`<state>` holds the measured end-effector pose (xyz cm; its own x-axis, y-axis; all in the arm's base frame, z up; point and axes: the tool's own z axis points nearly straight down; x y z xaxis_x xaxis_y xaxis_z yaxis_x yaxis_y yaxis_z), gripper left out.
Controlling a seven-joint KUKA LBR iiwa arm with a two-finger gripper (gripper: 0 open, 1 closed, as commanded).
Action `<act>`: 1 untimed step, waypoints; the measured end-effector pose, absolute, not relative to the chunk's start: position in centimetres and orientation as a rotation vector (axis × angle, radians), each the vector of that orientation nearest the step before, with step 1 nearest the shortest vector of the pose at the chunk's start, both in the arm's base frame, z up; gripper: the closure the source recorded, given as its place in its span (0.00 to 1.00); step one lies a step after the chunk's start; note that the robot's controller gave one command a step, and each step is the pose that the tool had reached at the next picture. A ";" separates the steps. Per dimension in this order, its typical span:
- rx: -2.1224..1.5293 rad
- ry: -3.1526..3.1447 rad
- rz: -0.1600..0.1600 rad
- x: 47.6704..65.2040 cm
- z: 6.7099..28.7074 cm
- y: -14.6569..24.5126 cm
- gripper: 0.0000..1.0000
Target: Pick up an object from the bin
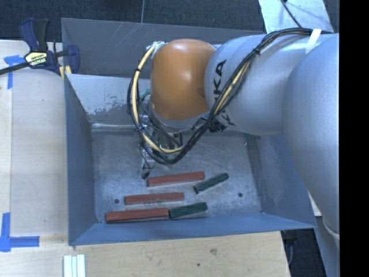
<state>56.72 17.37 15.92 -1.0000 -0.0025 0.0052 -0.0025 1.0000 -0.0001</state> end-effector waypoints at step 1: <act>-0.229 -3.131 0.005 61.2 6.7 9.8 0.00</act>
Offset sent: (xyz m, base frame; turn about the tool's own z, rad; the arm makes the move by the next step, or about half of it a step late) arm 0.0449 -0.0711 -0.0892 0.1431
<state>61.23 9.83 6.65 -0.9893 0.1456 0.0023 0.1456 0.9893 -0.0032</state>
